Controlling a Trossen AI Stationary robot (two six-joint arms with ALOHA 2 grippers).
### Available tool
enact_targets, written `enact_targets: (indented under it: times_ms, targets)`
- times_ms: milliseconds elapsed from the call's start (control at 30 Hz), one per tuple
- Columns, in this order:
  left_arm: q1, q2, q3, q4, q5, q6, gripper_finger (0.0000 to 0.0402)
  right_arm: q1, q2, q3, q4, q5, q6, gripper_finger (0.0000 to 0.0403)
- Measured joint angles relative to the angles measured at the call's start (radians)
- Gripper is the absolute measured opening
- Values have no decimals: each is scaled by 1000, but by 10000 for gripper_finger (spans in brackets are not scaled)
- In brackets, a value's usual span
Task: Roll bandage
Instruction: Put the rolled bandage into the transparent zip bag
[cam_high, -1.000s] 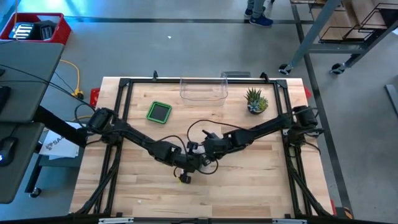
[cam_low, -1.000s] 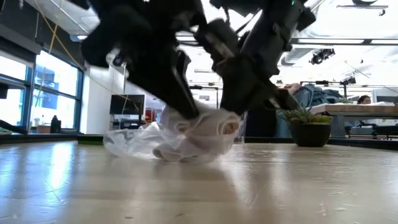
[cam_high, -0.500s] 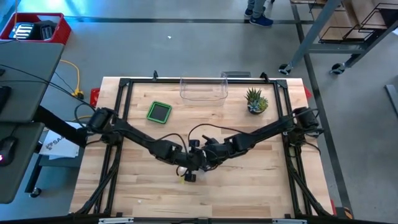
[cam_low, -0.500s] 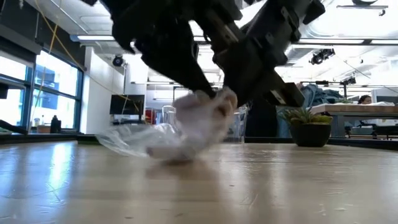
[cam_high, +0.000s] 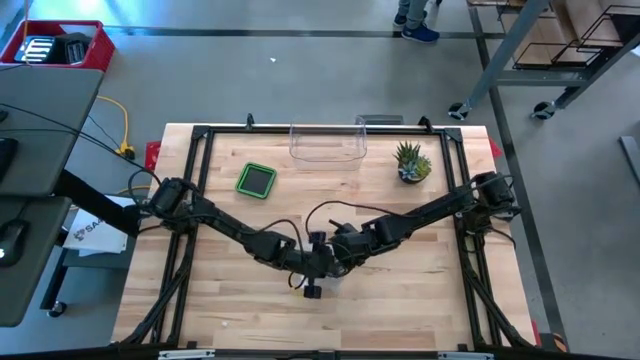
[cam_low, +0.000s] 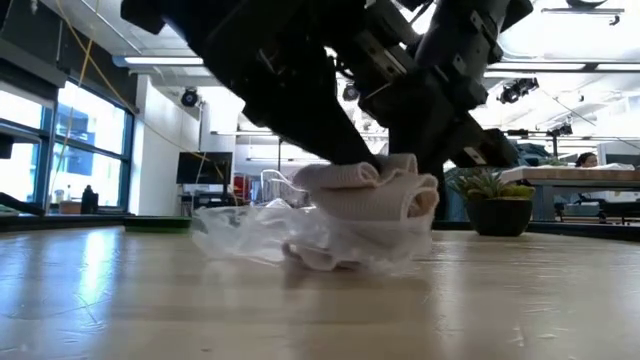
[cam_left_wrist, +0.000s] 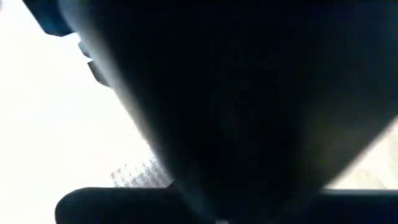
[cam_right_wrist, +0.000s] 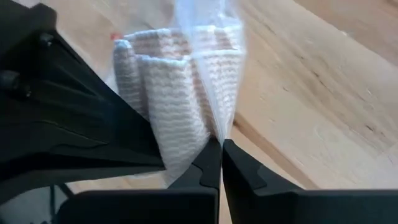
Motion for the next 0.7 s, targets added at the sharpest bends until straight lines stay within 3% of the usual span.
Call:
enact_targets:
  times_ms: [300,400,533,700]
  targets:
    - [-15,-37,0,-29,-92,-71,0,-1,-127,-7,-116,-10,-27,0]
    - [-39,-34,-15,-66,-125,-141,0,-1,-154,9,-48,-20,-35,0]
    - [-50,-74,-21,45,-186,-224,0,-1,-149,-2,-12,-17,-44,0]
    - [-46,-93,-31,58,-229,-261,0,4,-146,0,-18,-16,-29,0]
